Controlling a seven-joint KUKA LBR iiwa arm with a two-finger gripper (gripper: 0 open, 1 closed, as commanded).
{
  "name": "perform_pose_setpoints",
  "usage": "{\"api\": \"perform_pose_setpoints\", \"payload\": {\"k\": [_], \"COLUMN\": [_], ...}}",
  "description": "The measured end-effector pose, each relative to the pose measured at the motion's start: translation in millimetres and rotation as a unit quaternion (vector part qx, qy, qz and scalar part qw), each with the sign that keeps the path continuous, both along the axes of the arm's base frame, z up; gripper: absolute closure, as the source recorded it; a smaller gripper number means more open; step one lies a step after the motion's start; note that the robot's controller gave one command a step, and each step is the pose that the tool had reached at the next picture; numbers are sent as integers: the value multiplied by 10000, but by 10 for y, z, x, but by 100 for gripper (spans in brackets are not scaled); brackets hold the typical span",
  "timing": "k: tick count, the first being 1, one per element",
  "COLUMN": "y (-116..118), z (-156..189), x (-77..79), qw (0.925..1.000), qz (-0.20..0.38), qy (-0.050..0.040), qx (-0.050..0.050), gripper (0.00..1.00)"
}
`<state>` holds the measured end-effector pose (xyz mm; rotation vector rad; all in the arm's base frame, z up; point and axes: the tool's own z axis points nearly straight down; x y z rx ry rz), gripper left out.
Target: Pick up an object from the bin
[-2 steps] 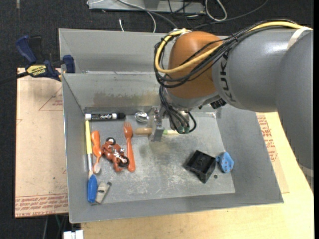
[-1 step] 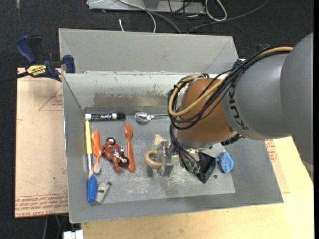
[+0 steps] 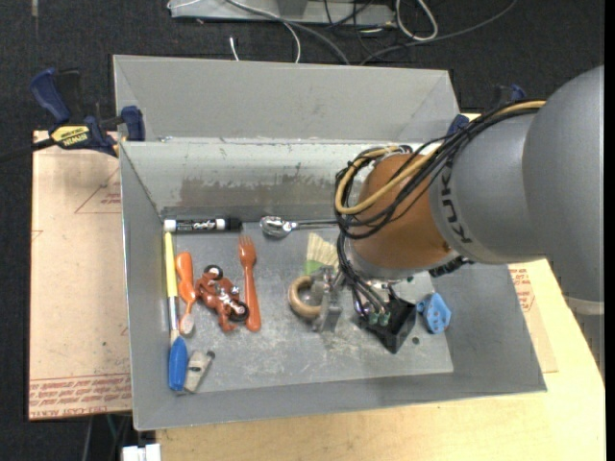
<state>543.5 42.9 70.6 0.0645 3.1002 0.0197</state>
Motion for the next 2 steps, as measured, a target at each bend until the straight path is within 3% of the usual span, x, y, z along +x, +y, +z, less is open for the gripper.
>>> {"api": "perform_pose_setpoints", "payload": {"k": [1, 2], "y": [108, 62], "z": [611, 1341], "x": [-104, 58], "qw": [10000, 9999], "qz": [7, 124], "qy": [79, 48], "qx": [-5, -15], "gripper": [100, 0]}}
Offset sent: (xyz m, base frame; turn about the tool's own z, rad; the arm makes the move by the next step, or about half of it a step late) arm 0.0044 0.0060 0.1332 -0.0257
